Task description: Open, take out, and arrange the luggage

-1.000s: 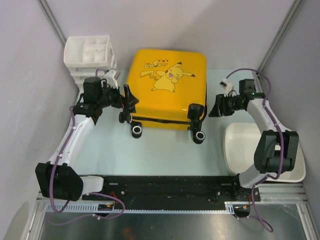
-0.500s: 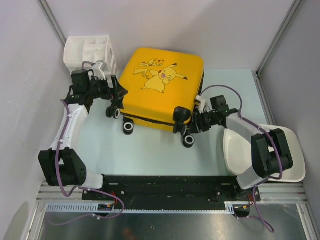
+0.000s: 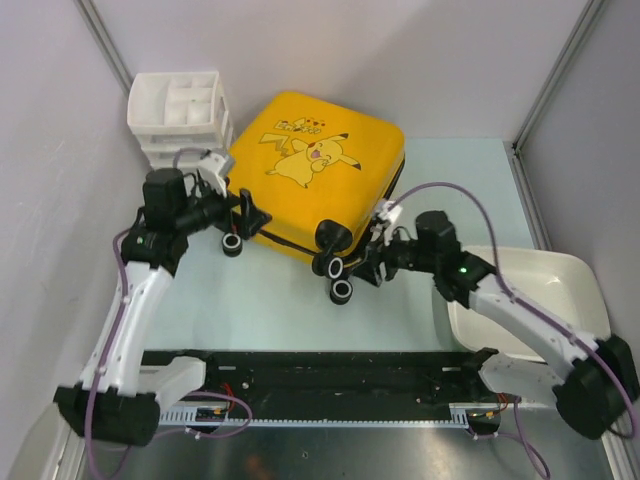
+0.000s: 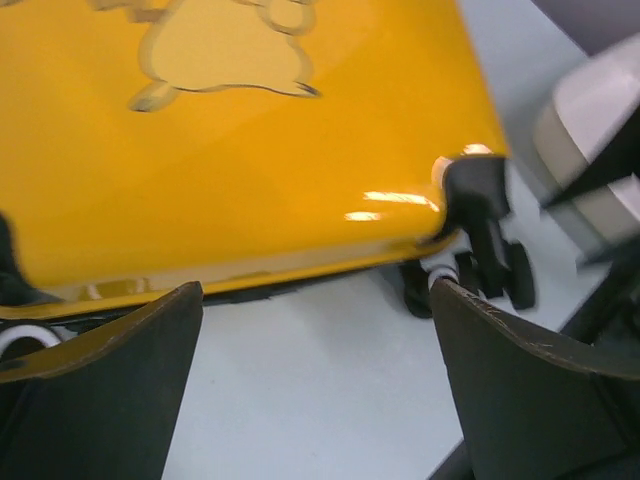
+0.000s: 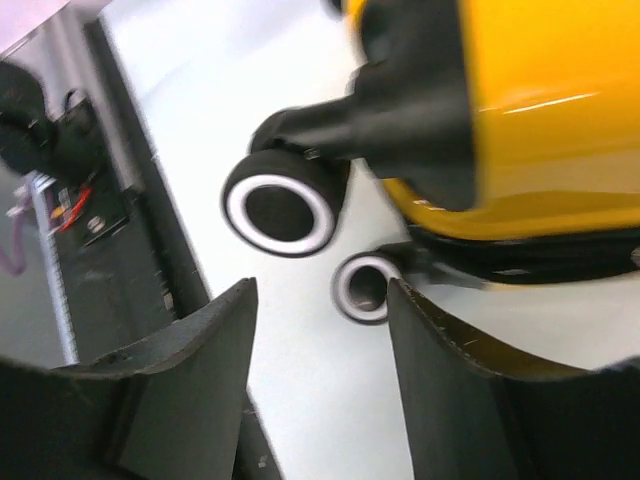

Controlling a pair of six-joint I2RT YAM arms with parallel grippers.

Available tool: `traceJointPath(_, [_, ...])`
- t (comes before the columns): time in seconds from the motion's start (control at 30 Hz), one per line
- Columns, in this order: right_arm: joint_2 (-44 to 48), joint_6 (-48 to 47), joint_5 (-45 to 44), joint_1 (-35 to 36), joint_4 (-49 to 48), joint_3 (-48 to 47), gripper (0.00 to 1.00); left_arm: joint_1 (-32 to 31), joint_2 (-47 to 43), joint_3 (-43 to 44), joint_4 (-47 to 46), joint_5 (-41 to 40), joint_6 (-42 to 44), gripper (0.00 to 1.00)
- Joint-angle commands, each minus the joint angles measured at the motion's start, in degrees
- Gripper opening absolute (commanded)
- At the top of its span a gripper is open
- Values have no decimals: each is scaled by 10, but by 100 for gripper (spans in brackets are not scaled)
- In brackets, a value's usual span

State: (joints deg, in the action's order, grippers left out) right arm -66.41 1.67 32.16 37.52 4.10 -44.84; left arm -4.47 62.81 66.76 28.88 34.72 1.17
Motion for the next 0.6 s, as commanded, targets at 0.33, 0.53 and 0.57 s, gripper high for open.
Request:
traceJointPath(0.33, [-16,-185,-52,-193,72,-15,66,-291,-55,-76,94,-116,105,99])
traceJointPath(0.53, [-68,-225,-22,-193,7,-38,68,-297,-15,-74,93,-74,105,98])
traceJointPath(0.57, [-88,-229,7,-202,7,-45,68,-298,-13,-76,93,-71,106,98])
